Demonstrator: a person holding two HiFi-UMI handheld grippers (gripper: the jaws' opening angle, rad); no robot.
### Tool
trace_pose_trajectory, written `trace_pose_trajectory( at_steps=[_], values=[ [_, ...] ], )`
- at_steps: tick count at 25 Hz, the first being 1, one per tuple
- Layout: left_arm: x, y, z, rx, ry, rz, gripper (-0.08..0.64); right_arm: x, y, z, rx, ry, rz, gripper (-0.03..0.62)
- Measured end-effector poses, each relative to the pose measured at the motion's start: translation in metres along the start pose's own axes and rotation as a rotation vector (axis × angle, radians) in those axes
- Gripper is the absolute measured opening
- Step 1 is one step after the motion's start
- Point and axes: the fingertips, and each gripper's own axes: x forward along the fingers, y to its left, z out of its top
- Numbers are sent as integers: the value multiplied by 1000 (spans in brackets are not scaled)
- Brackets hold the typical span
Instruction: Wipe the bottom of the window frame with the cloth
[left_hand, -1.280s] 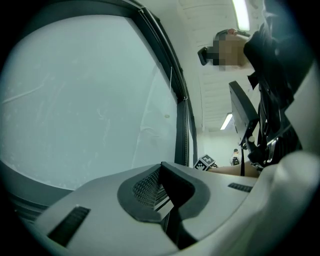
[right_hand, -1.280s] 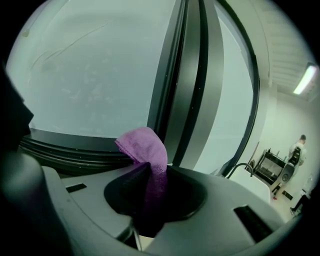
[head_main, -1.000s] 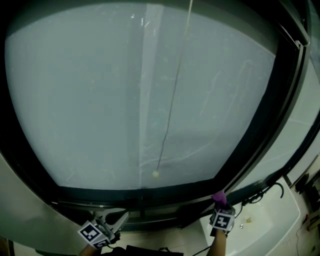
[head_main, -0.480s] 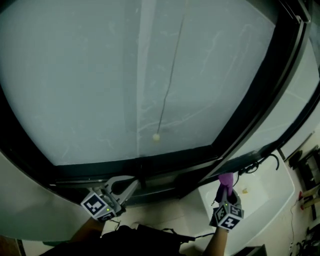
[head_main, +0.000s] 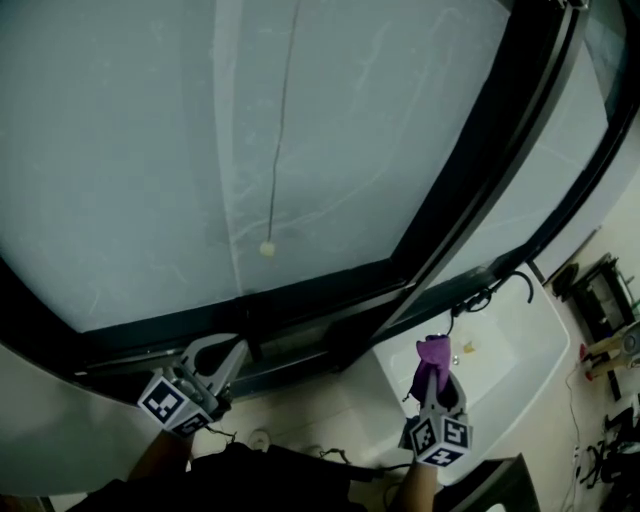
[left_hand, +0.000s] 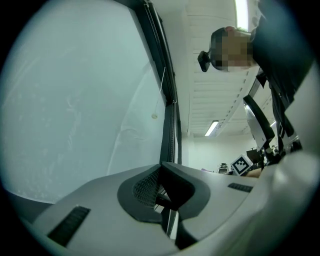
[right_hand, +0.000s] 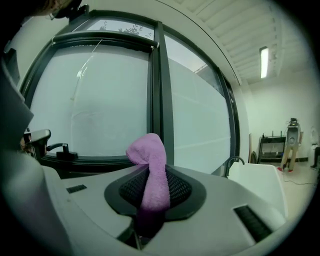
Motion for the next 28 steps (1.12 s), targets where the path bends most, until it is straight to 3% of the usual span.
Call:
trace_pose_trajectory(
  at_steps=[11, 28],
  values=[
    [20, -25, 3, 12, -32, 62, -5, 4, -18, 8, 46, -25, 93, 80],
    [21, -25, -5, 33, -12, 113, -5, 14, -21, -3, 80, -1, 155, 80]
  ],
)
